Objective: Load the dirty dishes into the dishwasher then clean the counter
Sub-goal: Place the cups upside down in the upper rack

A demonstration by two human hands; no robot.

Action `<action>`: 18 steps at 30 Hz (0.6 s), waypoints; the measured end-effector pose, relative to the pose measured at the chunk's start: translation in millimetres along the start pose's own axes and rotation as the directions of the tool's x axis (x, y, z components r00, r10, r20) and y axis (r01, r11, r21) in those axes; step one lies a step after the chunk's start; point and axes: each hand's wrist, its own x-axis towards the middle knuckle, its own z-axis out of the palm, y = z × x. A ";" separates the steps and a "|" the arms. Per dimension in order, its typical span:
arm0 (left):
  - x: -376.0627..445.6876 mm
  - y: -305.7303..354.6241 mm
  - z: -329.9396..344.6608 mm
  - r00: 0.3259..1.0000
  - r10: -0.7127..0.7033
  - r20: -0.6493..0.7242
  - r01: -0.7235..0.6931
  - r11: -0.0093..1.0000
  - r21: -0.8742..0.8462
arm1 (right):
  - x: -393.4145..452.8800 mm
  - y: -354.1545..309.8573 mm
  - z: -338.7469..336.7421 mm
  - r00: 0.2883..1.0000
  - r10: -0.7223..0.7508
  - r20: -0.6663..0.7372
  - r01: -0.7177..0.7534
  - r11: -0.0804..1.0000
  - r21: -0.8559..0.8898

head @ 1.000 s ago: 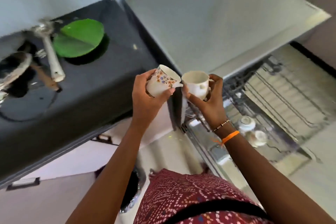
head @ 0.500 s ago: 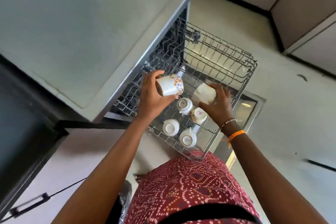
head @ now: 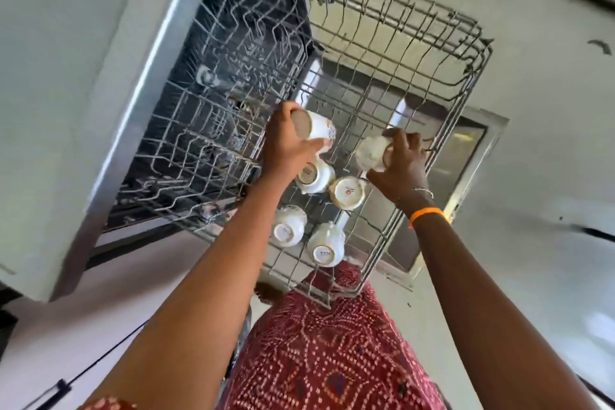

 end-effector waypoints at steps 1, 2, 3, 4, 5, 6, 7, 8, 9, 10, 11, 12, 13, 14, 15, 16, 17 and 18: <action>4.5 2.3 5.6 0.999 0.034 0.019 -0.034 0.999 0.035 | 3.2 0.7 3.2 1.000 -0.008 0.007 0.008 1.000 -0.017; 9.2 3.4 12.1 0.997 0.065 0.042 -0.068 0.995 0.076 | 6.6 2.1 6.6 1.000 -0.016 0.015 0.016 0.999 -0.038; 13.1 3.6 18.5 0.993 0.099 0.067 -0.106 0.987 0.117 | 9.7 3.6 9.9 1.000 -0.023 0.019 0.024 0.998 -0.061; 16.6 3.4 25.0 0.986 0.135 0.094 -0.149 0.977 0.153 | 12.4 4.9 12.7 0.999 -0.031 0.021 0.032 0.996 -0.084; 19.3 2.3 31.3 0.978 0.166 0.123 -0.187 0.965 0.186 | 14.3 6.0 15.0 0.999 -0.035 0.024 0.038 0.994 -0.107; 21.0 1.2 36.6 0.972 0.187 0.141 -0.215 0.953 0.213 | 15.8 6.1 16.1 0.999 -0.041 0.027 0.044 0.991 -0.130; 21.8 0.1 41.6 0.970 0.188 0.152 -0.220 0.947 0.233 | 17.0 6.0 17.1 0.999 -0.040 0.032 0.045 0.988 -0.150; 22.0 -1.2 45.7 0.971 0.178 0.156 -0.213 0.944 0.250 | 18.0 5.6 18.0 0.999 -0.037 0.035 0.042 0.985 -0.166; 21.8 -2.3 49.1 0.973 0.173 0.156 -0.210 0.940 0.267 | 19.0 5.0 18.6 0.999 -0.035 0.034 0.040 0.983 -0.179; 21.2 -3.7 52.1 0.972 0.169 0.161 -0.209 0.936 0.284 | 19.6 5.0 19.6 0.999 -0.032 0.029 0.037 0.982 -0.185; 20.4 -4.4 53.1 0.971 0.167 0.170 -0.212 0.933 0.290 | 20.0 5.0 20.5 0.999 -0.032 0.025 0.036 0.983 -0.181; 19.8 -5.3 53.8 0.969 0.166 0.182 -0.212 0.937 0.276 | 20.6 5.5 21.3 0.999 -0.035 0.029 0.039 0.984 -0.176; 19.2 -6.1 53.6 0.967 0.166 0.195 -0.212 0.946 0.244 | 20.8 6.1 21.9 0.998 -0.044 0.044 0.051 0.983 -0.174; 17.7 -7.2 52.1 0.965 0.165 0.204 -0.208 0.955 0.210 | 20.0 5.3 22.4 0.996 -0.054 0.066 0.065 0.982 -0.176; 16.5 -8.1 51.0 0.963 0.162 0.214 -0.203 0.962 0.183 | 19.7 4.8 22.2 0.995 -0.059 0.080 0.072 0.982 -0.177; 15.2 -8.9 50.6 0.962 0.159 0.223 -0.198 0.966 0.165 | 19.6 4.7 21.9 0.995 -0.059 0.076 0.072 0.983 -0.171; 13.4 -10.4 48.7 0.962 0.155 0.225 -0.191 0.970 0.152 | 18.7 3.4 21.5 0.996 -0.063 0.062 0.072 0.985 -0.159; 11.2 -12.5 46.8 0.964 0.150 0.218 -0.183 0.973 0.143 | 17.5 1.5 21.2 0.997 -0.066 0.043 0.071 0.986 -0.148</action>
